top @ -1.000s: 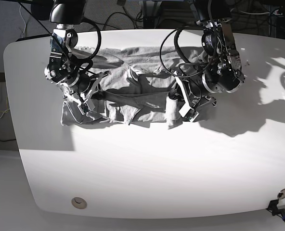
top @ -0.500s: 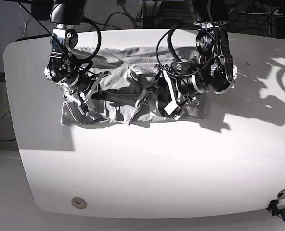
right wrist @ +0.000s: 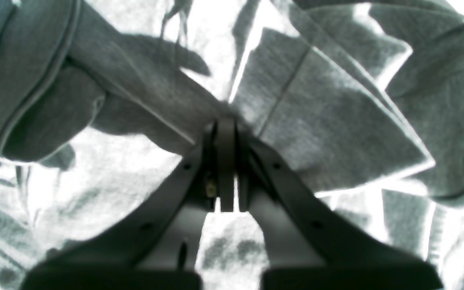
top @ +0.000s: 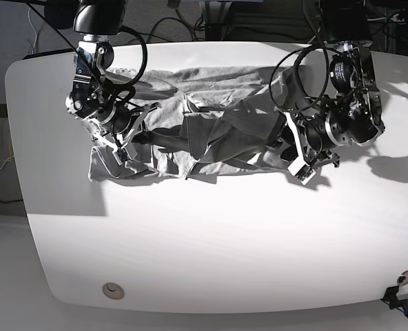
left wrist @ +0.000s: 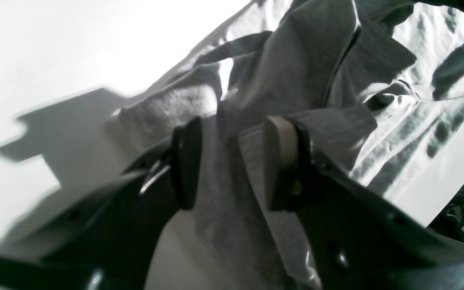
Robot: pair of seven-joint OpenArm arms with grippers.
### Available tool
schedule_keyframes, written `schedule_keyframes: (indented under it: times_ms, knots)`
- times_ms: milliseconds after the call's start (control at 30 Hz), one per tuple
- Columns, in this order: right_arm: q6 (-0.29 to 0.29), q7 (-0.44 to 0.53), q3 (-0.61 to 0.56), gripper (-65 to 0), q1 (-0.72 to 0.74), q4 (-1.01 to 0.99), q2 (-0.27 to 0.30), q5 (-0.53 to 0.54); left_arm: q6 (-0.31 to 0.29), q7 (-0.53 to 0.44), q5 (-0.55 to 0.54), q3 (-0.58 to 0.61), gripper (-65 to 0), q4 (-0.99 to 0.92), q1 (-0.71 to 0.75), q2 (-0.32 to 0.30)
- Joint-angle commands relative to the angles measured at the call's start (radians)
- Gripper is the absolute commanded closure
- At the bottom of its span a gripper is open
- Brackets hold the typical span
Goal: Fold the T-shirt properly
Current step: 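Lift the strip end with the left gripper and fold it toward the right gripper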
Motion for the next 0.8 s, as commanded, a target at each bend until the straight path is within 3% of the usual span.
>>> schedule_keyframes:
  times_ms: [0,200,667,767]
  knots:
    - [-0.003,-0.045,-0.001,0.0,0.0,0.001,0.003,-0.027,-0.002,-0.013,-0.01,-0.002,-22.4,0.015,0.019,-0.008]
    - [-0.003,-0.045,-0.001,0.0,0.0,0.001,0.003,-0.027,-0.002,-0.015,0.114,-0.002,-22.3,0.015,0.062,0.003]
    - [-0.003,-0.045,-0.001,0.0,-0.006,0.001,-0.01,-0.027,-0.002,-0.067,0.106,0.003,-22.3,-0.184,0.064,0.063]
    - [-0.003,-0.045,-0.001,0.0,-0.012,0.001,-0.01,-0.027,-0.002,-0.067,0.045,0.004,-22.3,-0.184,0.068,0.083]
